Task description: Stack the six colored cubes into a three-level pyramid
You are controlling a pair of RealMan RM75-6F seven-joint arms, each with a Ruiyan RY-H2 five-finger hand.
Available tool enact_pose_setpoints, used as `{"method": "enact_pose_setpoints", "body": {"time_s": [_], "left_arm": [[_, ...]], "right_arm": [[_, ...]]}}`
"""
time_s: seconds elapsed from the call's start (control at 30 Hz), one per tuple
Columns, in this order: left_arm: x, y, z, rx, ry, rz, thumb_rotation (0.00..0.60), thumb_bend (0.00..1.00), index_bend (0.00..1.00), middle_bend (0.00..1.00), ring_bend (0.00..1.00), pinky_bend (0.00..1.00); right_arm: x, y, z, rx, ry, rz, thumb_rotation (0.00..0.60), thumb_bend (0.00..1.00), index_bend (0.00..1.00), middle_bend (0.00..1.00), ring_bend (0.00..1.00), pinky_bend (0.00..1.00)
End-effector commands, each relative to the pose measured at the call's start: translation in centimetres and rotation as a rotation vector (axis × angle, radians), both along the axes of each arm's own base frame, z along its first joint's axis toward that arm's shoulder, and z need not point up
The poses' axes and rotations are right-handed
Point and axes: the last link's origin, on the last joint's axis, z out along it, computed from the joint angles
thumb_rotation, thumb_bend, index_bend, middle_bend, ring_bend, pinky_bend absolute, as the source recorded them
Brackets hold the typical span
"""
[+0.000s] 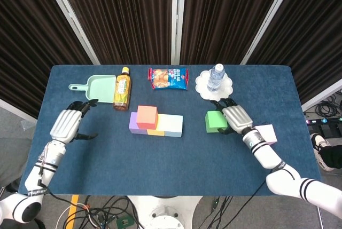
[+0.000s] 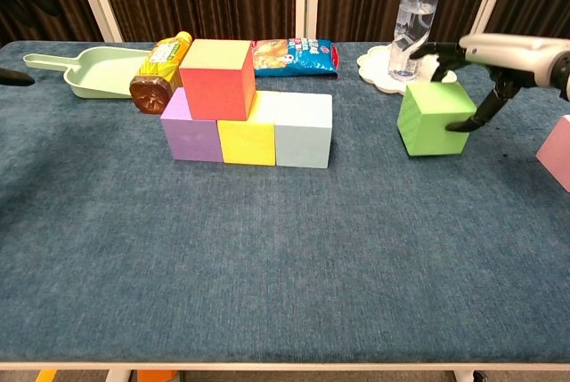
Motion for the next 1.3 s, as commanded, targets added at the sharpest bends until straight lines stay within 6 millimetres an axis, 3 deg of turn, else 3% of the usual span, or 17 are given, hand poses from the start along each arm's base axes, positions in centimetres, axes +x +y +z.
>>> {"method": "enact_pose_setpoints", "body": {"time_s": [0.03,0.17,0.3,0.93,1.3], "left_arm": [[-0.1,-0.6,-0.3,-0.004,-0.003,0.001,0.600,0.09,0.14,0.23,0.27,0.16],[0.1,-0.7,-0.3,-0.004,-0.005,-0.008,0.600,0.09,0.14,0.23,0.27,0.16],[0.3,-0.7,-0.4,-0.001,-0.011,-0.017,0.600,0.09,0.14,0.23,0.27,0.16],[-0.3,-0.4,-0.7,-0.011,-0.045,0.002,0.600,0.09,0.14,0.23,0.27,0.16],[-0.6,-0.6,-0.6,-0.008,-0.073,-0.001,0.600,0.09,0.14,0.23,0.27,0.16]], "right_arm": [[1.7,0.8,2.0,-0.028,-0.073,0.022,0.600,0.25,0.00,0.44,0.04,0.00],[3.9,1.6,3.2,-0.014,-0.097,0.028,0.600,0.25,0.00,0.44,0.04,0.00],[6.5,2.4,3.2,0.015,-0.123,0.024,0.600,0.25,0.00,0.44,0.04,0.00],[15.9,1.1,-1.5,0.035,-0.147,-0.045,0.600,0.24,0.00,0.43,0.04,0.00],[18.6,1.3,-3.9,0.015,-0.110,-0.057,0.600,0.24,0.00,0.43,0.04,0.00]]}}
